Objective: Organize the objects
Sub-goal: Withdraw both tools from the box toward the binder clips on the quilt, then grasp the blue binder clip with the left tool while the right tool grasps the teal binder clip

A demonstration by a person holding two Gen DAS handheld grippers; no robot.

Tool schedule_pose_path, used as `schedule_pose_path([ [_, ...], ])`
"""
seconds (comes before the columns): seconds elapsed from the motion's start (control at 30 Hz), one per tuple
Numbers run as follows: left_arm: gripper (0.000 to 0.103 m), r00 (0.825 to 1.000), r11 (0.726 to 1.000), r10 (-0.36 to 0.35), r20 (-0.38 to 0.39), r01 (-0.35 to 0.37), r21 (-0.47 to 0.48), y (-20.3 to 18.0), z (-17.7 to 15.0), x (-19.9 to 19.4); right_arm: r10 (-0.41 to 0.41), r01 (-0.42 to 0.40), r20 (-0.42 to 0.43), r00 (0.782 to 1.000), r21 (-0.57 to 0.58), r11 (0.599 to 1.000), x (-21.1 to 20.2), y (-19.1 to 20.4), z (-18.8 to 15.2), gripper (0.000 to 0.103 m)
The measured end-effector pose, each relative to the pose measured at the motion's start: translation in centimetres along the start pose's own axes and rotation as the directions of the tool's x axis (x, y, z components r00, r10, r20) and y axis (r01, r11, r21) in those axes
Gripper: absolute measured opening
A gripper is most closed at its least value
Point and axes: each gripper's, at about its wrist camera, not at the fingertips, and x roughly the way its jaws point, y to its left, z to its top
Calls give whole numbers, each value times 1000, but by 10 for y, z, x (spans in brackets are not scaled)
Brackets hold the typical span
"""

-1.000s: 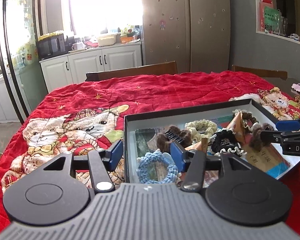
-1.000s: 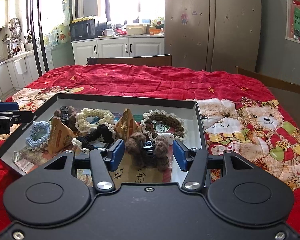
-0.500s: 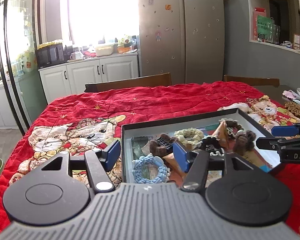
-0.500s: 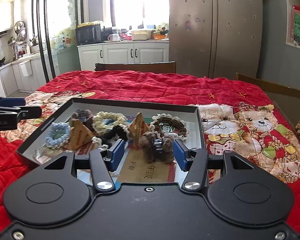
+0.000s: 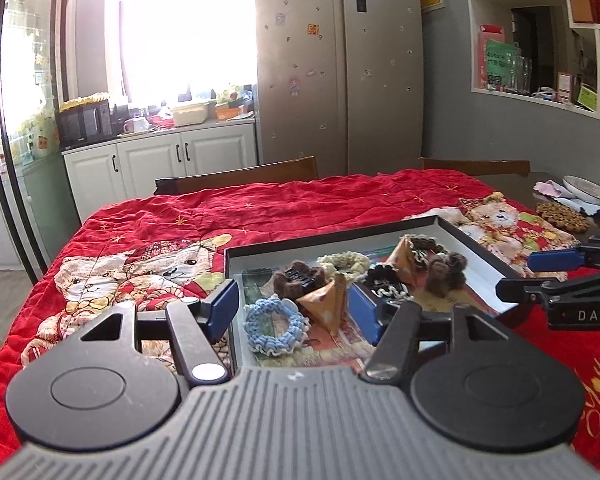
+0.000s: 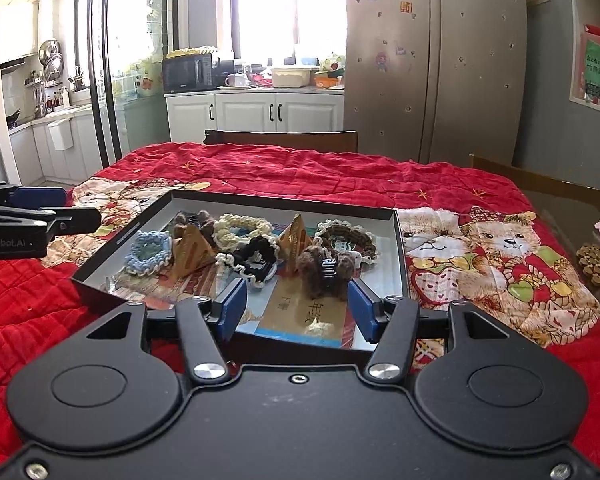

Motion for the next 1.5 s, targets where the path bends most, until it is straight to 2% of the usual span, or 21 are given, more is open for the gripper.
schedule_pose_path([
  [0.47, 74, 996, 994, -82, -43, 84, 63, -17, -37, -16, 28, -28, -36, 999, 0, 1000, 1, 23, -24, 56],
  [0.73, 74, 990, 990, -115, -87, 121, 68, -16, -55, -11, 16, -14, -60, 998, 25, 1000, 13, 24, -37, 56],
  [0.97, 74, 983, 980, -138, -124, 153, 127, -23, -70, -4, 4, 0, -101, 995, 36, 999, 28, 25, -48, 56],
  [1.27, 74, 968, 973, -180, -177, 202, 113, -25, -82, 11, 6, 0, -142, 990, 42, 999, 46, 28, -57, 56],
  [1.5, 62, 958, 969, -203, -201, 226, 101, -27, -87, 22, -7, 13, -149, 989, 40, 999, 54, 31, -58, 56],
])
